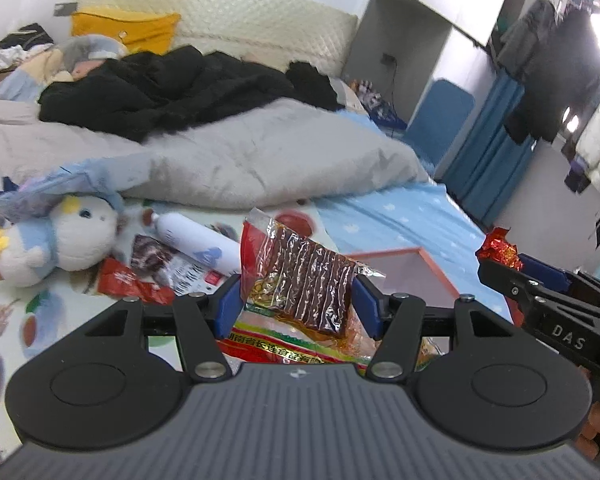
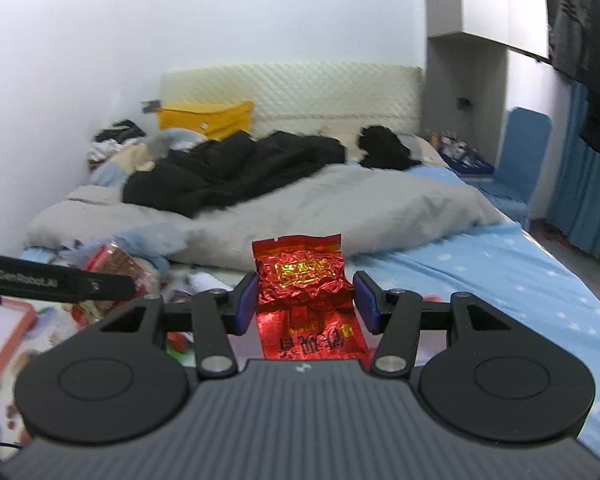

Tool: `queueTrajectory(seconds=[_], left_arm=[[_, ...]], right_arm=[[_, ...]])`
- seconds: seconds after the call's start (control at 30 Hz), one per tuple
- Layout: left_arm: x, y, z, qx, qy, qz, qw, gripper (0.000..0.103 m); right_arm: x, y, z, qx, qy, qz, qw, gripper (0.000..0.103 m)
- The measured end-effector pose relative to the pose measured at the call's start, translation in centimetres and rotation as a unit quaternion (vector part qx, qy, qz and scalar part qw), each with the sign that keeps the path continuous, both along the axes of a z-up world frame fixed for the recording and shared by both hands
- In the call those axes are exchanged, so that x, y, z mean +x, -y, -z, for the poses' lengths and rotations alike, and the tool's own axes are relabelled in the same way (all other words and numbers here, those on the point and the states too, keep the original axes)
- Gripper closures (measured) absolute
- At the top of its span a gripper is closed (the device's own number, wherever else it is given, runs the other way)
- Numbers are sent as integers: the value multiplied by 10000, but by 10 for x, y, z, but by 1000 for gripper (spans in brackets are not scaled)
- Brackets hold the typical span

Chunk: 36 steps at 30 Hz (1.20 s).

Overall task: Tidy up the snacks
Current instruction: 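Carry both packets over the white box and open both tools, then withdraw both tools from the box toward the remaining snacks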

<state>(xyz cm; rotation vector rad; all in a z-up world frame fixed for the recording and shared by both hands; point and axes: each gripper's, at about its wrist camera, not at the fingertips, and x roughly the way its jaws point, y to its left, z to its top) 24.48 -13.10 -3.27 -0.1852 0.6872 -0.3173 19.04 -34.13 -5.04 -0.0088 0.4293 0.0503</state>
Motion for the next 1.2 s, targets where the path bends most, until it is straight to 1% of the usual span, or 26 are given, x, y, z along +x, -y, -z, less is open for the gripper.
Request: queueTrajectory(seconds=[0.17, 0.3, 0.4, 0.43, 0.5, 0.6, 0.7, 0.8, 0.9, 0.93, 0.97, 1.0, 1.13, 1.2], left_arm=[[21, 35, 25, 123, -353, 216, 9991, 39], [38, 61, 46, 237, -652, 382, 9969, 38], [47, 79, 59, 311, -767, 480, 9954, 38], [52, 83, 63, 352, -801, 516, 9948, 38], [57, 93, 75, 455, -1012, 564, 9922, 38], [61, 104, 89, 600, -1101, 612, 9902, 38], [63, 106, 100, 678, -1195, 619, 9886, 38], [63, 107, 105, 792, -1232, 579, 9875, 31], [62, 105, 102, 714, -1214, 565, 9884, 24], [62, 104, 101, 698, -1194, 569, 9887, 23], [62, 104, 99, 708, -1157, 570, 9891, 23], [62, 103, 97, 728, -1130, 561, 9893, 23], [59, 98, 86, 643, -1032, 537, 9911, 23], [56, 95, 80, 639, -965, 524, 9919, 23]], right_arm=[[15, 25, 29, 44, -351, 196, 9992, 49], [24, 39, 52, 65, -614, 243, 9978, 49], [27, 47, 70, 51, -789, 280, 9965, 49], [29, 50, 77, 24, -872, 333, 9956, 49], [32, 53, 93, -25, -1047, 417, 9936, 49], [38, 59, 116, 67, -1348, 541, 9894, 49], [38, 62, 131, 162, -1508, 548, 9869, 48], [36, 62, 137, 169, -1556, 510, 9864, 48], [36, 67, 137, 261, -1566, 541, 9858, 48], [36, 68, 135, 259, -1559, 560, 9859, 45], [36, 68, 134, 236, -1549, 601, 9858, 35], [38, 70, 132, 214, -1528, 627, 9860, 32], [30, 75, 123, 410, -1355, 607, 9881, 32], [26, 75, 114, 433, -1241, 643, 9892, 32]])
